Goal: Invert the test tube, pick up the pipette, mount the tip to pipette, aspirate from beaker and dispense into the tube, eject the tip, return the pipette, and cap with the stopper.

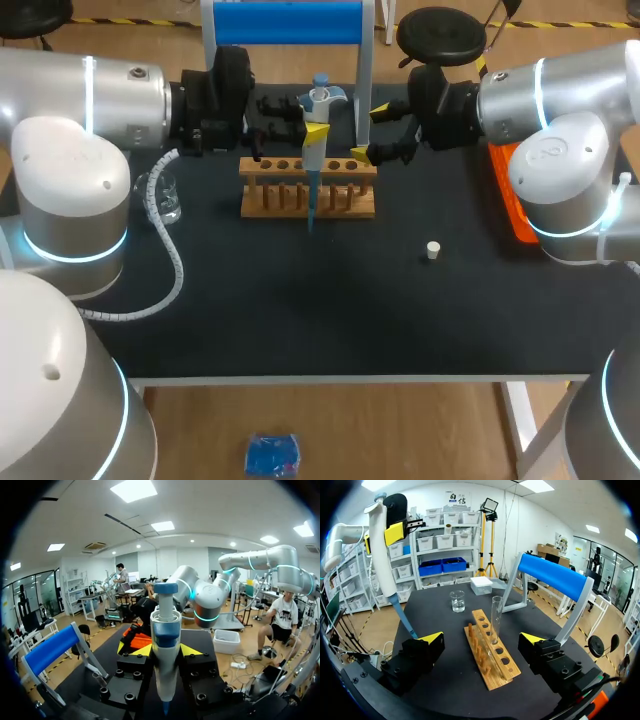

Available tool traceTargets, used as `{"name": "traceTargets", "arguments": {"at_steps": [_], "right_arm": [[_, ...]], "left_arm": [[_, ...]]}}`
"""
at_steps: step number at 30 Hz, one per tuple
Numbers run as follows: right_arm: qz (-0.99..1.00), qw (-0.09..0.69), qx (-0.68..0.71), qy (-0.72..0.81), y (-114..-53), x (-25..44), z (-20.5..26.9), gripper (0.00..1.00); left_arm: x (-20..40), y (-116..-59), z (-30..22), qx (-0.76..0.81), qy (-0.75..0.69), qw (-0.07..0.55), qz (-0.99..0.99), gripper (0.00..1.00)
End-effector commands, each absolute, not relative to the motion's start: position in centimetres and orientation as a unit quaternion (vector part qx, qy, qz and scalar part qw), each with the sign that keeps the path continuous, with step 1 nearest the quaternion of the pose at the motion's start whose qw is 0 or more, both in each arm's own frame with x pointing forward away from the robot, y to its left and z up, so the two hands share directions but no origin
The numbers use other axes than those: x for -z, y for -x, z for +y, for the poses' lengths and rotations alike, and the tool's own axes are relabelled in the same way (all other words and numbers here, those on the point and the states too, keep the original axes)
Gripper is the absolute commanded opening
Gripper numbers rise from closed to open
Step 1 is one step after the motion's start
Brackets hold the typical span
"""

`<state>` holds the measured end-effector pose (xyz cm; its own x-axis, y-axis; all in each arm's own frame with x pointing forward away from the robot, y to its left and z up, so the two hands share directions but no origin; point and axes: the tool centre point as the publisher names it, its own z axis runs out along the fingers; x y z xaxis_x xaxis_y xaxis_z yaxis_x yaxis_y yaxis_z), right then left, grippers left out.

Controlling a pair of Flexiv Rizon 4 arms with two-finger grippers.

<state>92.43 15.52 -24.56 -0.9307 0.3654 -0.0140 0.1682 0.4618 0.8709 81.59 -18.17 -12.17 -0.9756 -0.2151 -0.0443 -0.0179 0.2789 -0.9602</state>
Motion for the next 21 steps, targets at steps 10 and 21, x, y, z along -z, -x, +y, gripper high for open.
{"name": "traceTargets", "arguments": {"at_steps": [10,21], "right_arm": [[0.845,0.093,-0.506,-0.148,-91.2,24.6,14.1,1.0],[0.809,0.048,-0.576,-0.11,-86.9,23.1,7.8,1.0]], "left_arm": [[12.2,-81.5,-18.1,0.597,0.073,0.083,0.795,0.0],[12.2,-81.5,-18.1,0.597,0.073,0.083,0.795,0.0]]}}
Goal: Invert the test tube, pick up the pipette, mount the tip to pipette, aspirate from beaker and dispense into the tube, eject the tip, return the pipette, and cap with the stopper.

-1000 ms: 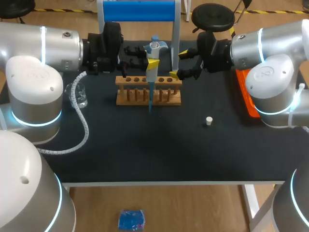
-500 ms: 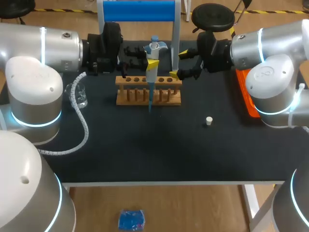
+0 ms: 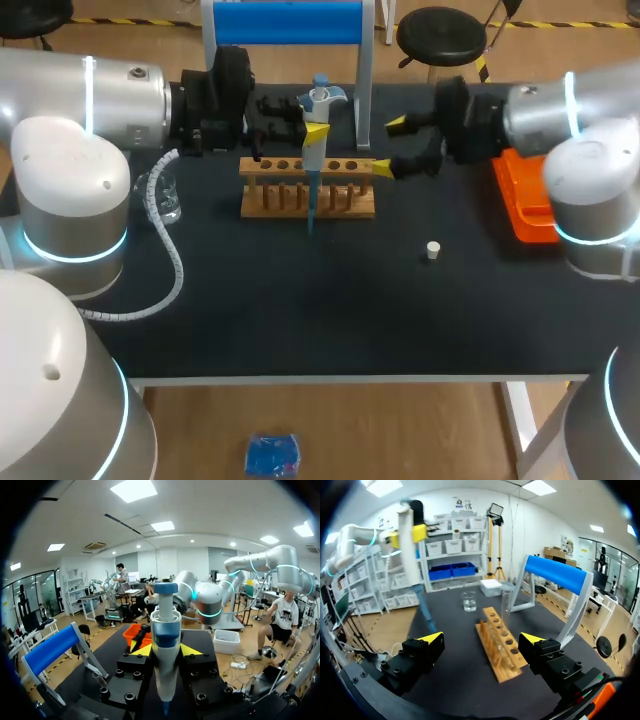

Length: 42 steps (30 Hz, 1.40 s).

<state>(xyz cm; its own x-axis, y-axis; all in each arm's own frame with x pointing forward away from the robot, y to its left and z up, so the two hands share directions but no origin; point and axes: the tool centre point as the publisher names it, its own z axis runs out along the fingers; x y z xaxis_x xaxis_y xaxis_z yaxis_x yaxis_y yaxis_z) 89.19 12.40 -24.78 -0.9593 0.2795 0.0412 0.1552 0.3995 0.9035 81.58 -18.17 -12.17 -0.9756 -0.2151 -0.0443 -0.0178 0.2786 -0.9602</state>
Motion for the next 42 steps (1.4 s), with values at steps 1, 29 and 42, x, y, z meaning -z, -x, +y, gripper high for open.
{"name": "traceTargets", "arguments": {"at_steps": [1,29,42], "right_arm": [[0.806,0.046,-0.58,-0.107,-86.4,22.9,7.4,1.0],[0.746,0.007,-0.665,0.026,-77.9,19.6,10.9,1.0],[0.726,-0.014,-0.687,0.031,-80.0,18.1,16.2,1.0]], "left_arm": [[12.2,-81.5,-18.1,0.597,0.073,0.083,0.795,0.0],[12.2,-81.5,-18.1,0.597,0.073,0.083,0.795,0.0],[12.2,-81.5,-18.1,0.597,0.073,0.083,0.795,0.0]]}}
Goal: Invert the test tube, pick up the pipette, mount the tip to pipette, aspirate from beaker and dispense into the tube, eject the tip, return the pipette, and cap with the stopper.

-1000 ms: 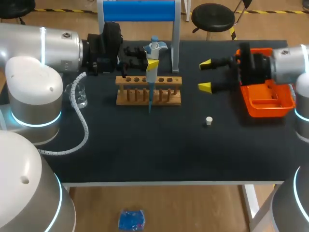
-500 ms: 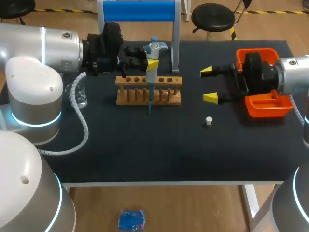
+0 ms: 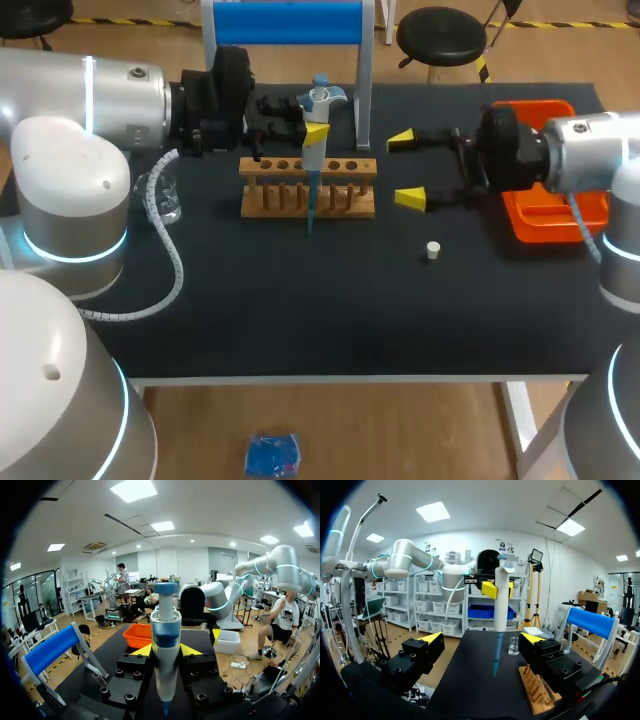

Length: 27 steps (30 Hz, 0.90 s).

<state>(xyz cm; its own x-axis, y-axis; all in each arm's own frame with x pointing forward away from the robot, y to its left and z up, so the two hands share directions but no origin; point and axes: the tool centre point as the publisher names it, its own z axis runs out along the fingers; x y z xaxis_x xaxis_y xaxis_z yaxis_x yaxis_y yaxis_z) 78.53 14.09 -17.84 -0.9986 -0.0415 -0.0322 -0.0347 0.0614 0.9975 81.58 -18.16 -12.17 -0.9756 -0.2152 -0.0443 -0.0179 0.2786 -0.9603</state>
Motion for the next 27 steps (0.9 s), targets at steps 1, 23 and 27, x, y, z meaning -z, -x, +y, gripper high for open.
{"name": "traceTargets", "arguments": {"at_steps": [1,23,27], "right_arm": [[-0.726,0.015,0.687,-0.031,-80.0,18.0,16.6,1.0],[-0.712,0.041,0.701,-0.028,-80.9,16.8,22.6,1.0],[-0.708,0.045,0.704,-0.025,-80.9,16.7,23.0,1.0]], "left_arm": [[12.2,-81.5,-18.1,0.597,0.073,0.083,0.795,0.0],[12.2,-81.5,-18.1,0.597,0.073,0.083,0.795,0.0],[12.2,-81.5,-18.1,0.597,0.073,0.083,0.795,0.0]]}}
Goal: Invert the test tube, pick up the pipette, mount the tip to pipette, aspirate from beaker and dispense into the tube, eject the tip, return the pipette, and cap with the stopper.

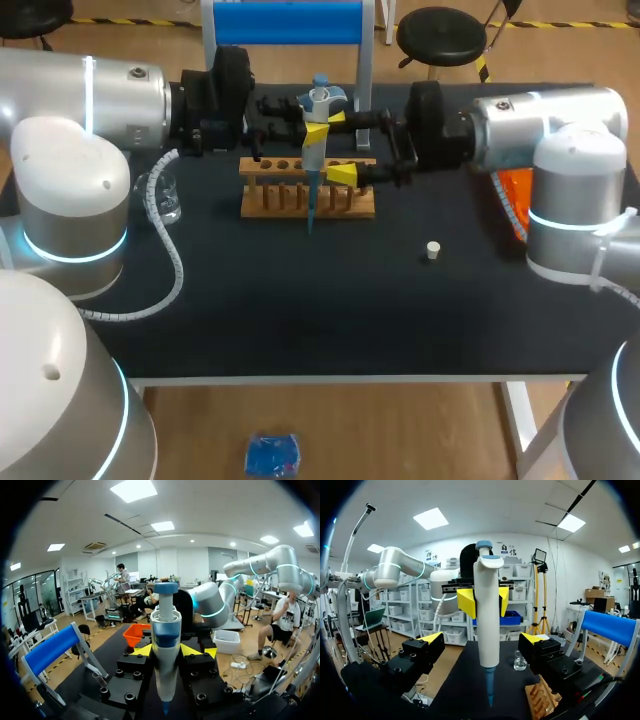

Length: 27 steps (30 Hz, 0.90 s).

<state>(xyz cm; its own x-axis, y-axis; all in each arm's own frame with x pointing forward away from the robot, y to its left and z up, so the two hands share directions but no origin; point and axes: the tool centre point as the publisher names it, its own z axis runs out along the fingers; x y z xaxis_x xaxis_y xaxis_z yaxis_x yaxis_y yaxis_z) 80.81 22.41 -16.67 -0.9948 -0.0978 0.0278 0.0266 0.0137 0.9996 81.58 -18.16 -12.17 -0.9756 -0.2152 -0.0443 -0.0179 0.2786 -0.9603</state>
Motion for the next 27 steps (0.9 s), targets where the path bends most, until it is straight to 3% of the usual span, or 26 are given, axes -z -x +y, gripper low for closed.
{"name": "traceTargets", "arguments": {"at_steps": [1,27], "right_arm": [[-0.707,0.045,0.705,-0.024,-80.9,16.6,23.0,1.0],[-0.701,0.041,0.712,-0.011,-80.9,16.0,25.1,1.0]], "left_arm": [[12.2,-81.5,-18.1,0.597,0.073,0.083,0.795,0.0],[12.2,-81.5,-18.1,0.597,0.073,0.083,0.795,0.0]]}}
